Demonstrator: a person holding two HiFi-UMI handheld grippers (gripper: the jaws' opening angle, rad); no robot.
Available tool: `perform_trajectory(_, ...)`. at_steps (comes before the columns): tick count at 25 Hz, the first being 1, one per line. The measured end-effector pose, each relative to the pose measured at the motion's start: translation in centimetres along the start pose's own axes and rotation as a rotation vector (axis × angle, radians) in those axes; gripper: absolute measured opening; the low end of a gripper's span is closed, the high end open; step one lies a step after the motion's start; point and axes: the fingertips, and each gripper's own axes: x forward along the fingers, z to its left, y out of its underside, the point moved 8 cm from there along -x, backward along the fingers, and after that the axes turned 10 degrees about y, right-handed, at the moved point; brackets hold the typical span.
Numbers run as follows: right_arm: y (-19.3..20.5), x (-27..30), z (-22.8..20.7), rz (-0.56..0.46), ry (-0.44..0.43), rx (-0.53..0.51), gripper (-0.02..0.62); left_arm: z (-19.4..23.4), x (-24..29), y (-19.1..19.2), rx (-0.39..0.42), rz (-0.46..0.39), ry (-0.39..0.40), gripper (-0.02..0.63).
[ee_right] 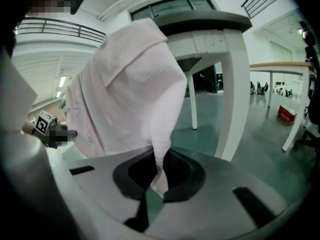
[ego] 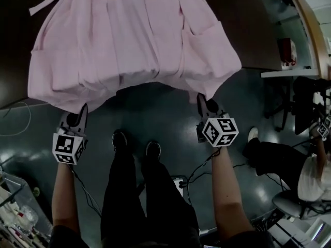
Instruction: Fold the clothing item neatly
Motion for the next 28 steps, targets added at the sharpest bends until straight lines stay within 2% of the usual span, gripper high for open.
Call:
perform_trajectory(4, -1.9, -6.1, 1.2, 0.016, -0.04, -0.02, 0.002, -3.2, -3.9, -2.7, -0.014, 0.028, 0.064, 0.025)
perform_trajectory(6, -3.8, -8.9, 1.6, 0.016, -0.068, -0.02, 0.002, -4.9, -6.3, -4.4, -0.055, 0.022, 0.084, 0.025)
perform_trajectory(10, -9.4, -13.2, 2.6, -0.005, -0.148, -0.051, 0.002, -7.5, -11.6, -9.6, -0.114, -0.058, 0.12, 0.025)
perform_trajectory(15, -17.9, -18.2, 4.9, -0.09, -0.284, -0.144, 0.002, -8.7, -18.5, -17.6, -0.132, -0.173, 0.154, 0.025)
perform_trajectory(20, -27.3, -20.4, 5.8, -0.213, -0.341, -0.193, 0.002, -6.1, -23.3, -24.9, -0.09, -0.285, 0.152, 0.025)
perform_trajectory(24, -34.7, -19.0, 6.2, -0.304, -0.316, -0.176, 0.002, -1.2, -24.6, -29.9, -0.078, -0.393, 0.156, 0.025)
perform_trajectory(28, -40.9, -15.3, 6.7, -0.38, -0.259, -0.164, 0.002, 5.1, -23.2, -34.9, -0.046, -0.468, 0.171, 0.025)
